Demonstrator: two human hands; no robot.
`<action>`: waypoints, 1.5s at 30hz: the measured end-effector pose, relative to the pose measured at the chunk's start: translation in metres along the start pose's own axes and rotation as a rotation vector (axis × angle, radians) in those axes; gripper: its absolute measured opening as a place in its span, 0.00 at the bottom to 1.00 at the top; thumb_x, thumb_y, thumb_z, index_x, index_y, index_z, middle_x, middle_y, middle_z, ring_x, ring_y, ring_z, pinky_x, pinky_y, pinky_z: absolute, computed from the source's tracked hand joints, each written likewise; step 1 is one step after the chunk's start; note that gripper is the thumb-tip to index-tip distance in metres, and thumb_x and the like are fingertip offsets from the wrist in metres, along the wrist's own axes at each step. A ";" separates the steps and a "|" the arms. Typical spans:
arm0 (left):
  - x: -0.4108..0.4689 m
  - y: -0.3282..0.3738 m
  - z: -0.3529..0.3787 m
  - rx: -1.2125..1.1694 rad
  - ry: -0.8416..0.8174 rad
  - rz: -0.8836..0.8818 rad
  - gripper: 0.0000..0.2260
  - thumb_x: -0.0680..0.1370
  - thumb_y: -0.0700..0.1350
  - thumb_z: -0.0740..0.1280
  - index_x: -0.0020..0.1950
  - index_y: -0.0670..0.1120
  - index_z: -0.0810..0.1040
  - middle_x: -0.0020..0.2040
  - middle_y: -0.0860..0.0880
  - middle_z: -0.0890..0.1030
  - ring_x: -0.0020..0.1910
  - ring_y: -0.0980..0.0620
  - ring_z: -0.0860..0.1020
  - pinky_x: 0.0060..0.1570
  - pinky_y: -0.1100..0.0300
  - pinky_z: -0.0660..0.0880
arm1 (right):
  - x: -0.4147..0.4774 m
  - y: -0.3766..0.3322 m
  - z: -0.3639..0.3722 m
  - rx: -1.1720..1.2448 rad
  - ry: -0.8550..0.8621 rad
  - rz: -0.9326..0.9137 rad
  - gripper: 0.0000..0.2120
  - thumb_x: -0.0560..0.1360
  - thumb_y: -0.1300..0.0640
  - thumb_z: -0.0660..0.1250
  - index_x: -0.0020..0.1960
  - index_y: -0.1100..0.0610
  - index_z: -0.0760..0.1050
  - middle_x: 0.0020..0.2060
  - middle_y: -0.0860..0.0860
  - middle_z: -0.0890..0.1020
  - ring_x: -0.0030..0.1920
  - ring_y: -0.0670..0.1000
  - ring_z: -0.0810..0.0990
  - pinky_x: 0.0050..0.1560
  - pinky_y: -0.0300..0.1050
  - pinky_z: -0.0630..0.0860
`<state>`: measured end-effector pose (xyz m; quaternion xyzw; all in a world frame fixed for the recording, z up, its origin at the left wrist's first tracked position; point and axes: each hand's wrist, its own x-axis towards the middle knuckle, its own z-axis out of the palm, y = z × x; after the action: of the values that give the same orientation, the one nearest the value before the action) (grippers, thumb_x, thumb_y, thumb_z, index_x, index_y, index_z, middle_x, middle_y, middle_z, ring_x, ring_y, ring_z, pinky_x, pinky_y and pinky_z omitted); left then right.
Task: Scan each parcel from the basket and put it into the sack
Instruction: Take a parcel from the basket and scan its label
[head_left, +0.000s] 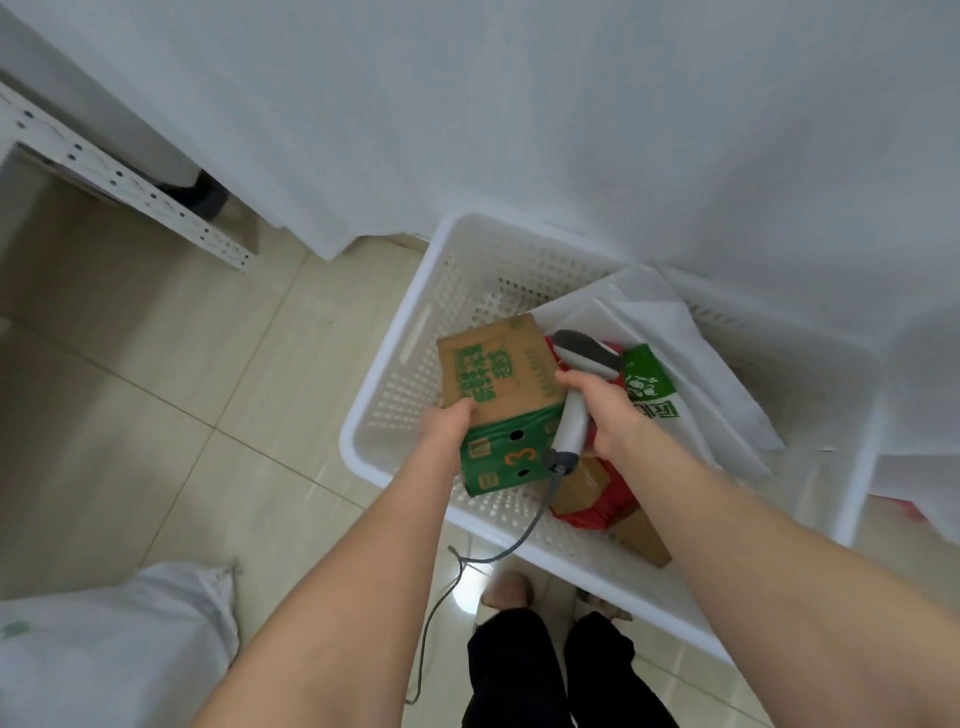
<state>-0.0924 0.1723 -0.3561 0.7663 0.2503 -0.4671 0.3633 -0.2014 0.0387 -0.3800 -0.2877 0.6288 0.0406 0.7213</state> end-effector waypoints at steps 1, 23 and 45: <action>-0.010 0.001 -0.002 -0.003 0.001 0.031 0.10 0.78 0.43 0.65 0.57 0.43 0.69 0.47 0.46 0.78 0.37 0.50 0.76 0.31 0.54 0.71 | -0.009 0.002 -0.004 0.003 0.002 -0.001 0.33 0.58 0.52 0.77 0.61 0.60 0.75 0.54 0.60 0.82 0.52 0.60 0.82 0.55 0.62 0.79; 0.007 -0.038 0.053 0.136 -0.247 0.008 0.39 0.73 0.66 0.65 0.76 0.45 0.60 0.74 0.45 0.66 0.71 0.44 0.66 0.67 0.46 0.63 | 0.032 0.044 -0.093 -0.003 0.304 0.005 0.27 0.67 0.53 0.75 0.63 0.60 0.74 0.56 0.59 0.79 0.55 0.60 0.79 0.60 0.58 0.76; -0.043 0.004 0.018 0.393 -0.412 0.352 0.38 0.69 0.46 0.77 0.73 0.53 0.60 0.62 0.50 0.75 0.54 0.54 0.77 0.48 0.57 0.76 | -0.068 -0.001 -0.068 0.111 0.145 0.021 0.09 0.77 0.57 0.66 0.55 0.61 0.75 0.46 0.58 0.82 0.44 0.58 0.82 0.49 0.54 0.80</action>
<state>-0.1175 0.1538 -0.3211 0.7426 -0.0594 -0.5818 0.3265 -0.2751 0.0261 -0.3196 -0.2426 0.6835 -0.0076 0.6884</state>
